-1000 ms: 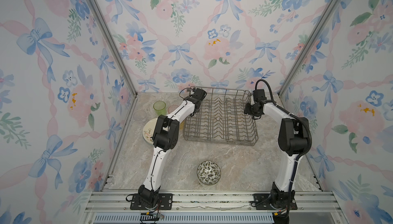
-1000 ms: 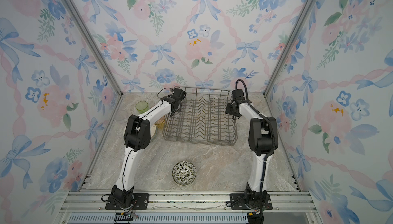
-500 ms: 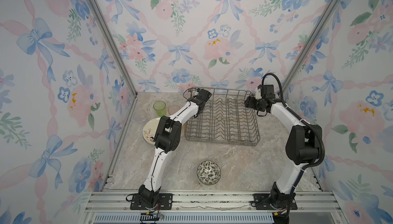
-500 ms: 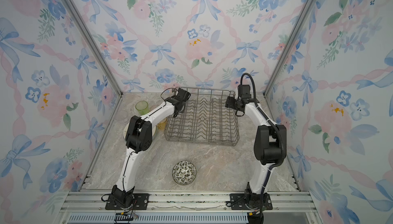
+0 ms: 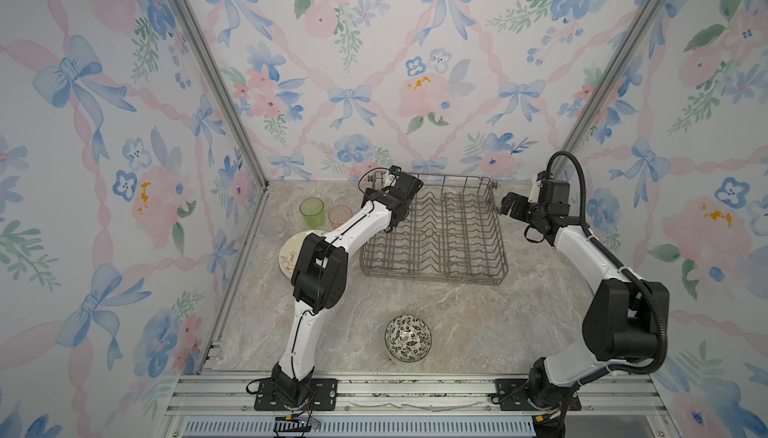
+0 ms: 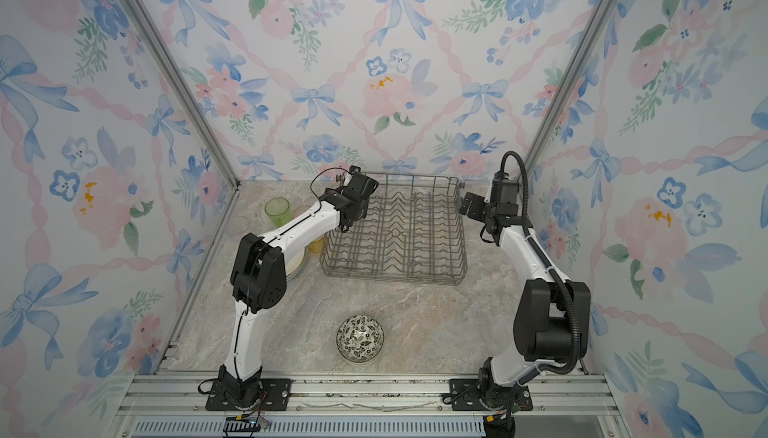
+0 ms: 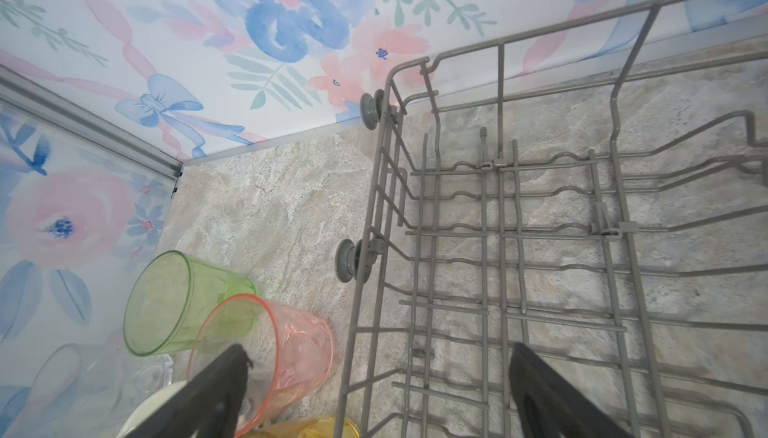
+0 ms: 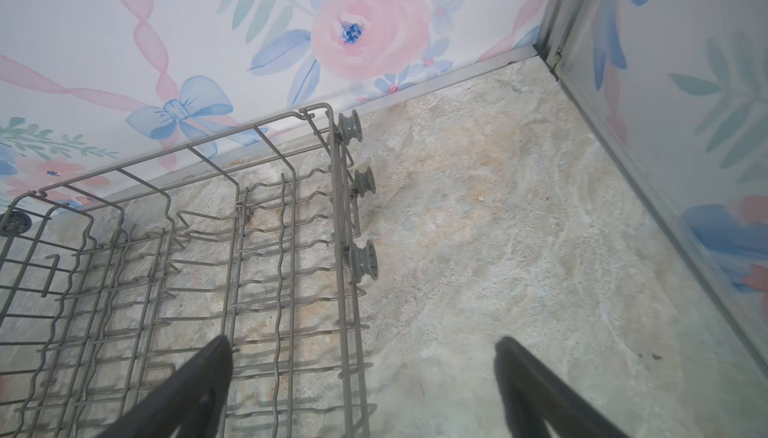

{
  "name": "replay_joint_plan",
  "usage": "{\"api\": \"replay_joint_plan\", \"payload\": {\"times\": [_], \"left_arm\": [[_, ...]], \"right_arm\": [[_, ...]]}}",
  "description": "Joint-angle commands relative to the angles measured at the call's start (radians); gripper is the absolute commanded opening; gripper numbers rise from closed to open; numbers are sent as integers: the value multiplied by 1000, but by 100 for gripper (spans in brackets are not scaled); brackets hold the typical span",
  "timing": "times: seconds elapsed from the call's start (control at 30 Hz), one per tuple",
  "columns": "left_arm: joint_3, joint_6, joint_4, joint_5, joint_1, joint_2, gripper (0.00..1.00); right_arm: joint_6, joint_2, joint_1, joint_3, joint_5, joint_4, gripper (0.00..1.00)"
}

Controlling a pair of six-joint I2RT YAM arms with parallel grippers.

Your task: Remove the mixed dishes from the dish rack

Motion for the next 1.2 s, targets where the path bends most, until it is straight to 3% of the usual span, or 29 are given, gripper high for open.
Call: {"api": "replay_joint_plan", "payload": {"times": [0.0,0.23,0.33,0.5,0.6,0.7,0.9,1.17], "left_arm": [[-146,-25,102,-35,-5,-156,98],[-798,180,757,3,4,-613,98],[-959,177,827,21,39,-719,98],[-1237,227,973,-44,67,-842,98],[-1407,225,1104,-1,126,-920,98],[-1530,257,1256,53,171,-956,98],[-1606,335,1392,105,234,-918,98],[-1760,430,1869,203,280,-742,98]], "right_arm": [[-53,-103,3,-135,116,162,97],[-82,-353,8,-474,277,390,97],[-97,-407,8,-550,317,423,97],[-104,-463,19,-641,405,439,97],[-117,-494,40,-718,465,493,97],[-93,-479,45,-761,483,532,97],[-108,-395,74,-752,480,615,97],[-120,-202,80,-724,473,737,97]]}}
